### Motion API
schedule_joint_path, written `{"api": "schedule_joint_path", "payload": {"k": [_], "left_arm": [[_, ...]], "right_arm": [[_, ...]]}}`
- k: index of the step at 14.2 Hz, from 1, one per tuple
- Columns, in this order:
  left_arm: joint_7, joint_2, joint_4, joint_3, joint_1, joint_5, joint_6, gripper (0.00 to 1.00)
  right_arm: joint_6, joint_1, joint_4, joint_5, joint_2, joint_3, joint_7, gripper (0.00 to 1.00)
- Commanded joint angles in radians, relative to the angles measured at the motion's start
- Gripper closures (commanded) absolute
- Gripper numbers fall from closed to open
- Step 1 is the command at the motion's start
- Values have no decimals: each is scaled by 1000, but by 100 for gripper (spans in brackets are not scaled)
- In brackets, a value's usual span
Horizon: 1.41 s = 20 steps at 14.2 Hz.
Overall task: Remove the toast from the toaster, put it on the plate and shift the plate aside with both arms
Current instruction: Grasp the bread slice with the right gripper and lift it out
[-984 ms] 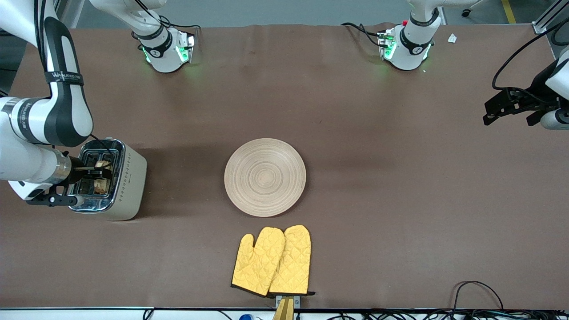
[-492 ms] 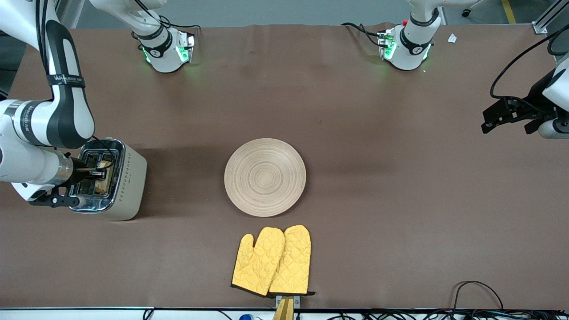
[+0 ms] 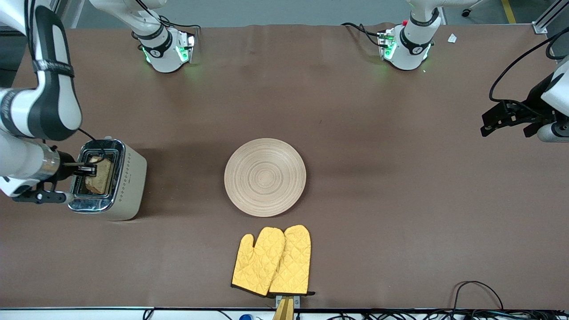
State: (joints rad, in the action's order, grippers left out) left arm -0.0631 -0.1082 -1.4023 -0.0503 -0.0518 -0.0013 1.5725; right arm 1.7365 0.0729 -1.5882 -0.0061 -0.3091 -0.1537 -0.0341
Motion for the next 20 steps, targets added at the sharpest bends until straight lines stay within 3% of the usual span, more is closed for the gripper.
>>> {"api": "schedule_joint_path", "payload": {"k": [1, 7, 11, 14, 20], "left_arm": [[11, -13, 11, 0, 3, -12, 11, 0], [11, -31, 11, -2, 3, -16, 17, 0], [13, -31, 9, 0, 6, -14, 18, 0], [11, -47, 11, 0, 6, -34, 24, 0], [-1, -140, 8, 1, 29, -239, 27, 0]], "right_arm": [[-102, 2, 74, 5, 36, 5, -1, 89], [-144, 204, 128, -3, 24, 5, 25, 87], [-114, 376, 160, 0, -85, 5, 291, 86], [-11, 473, 169, 5, -175, 5, 484, 86], [141, 596, 203, 11, -315, 6, 842, 86]]}}
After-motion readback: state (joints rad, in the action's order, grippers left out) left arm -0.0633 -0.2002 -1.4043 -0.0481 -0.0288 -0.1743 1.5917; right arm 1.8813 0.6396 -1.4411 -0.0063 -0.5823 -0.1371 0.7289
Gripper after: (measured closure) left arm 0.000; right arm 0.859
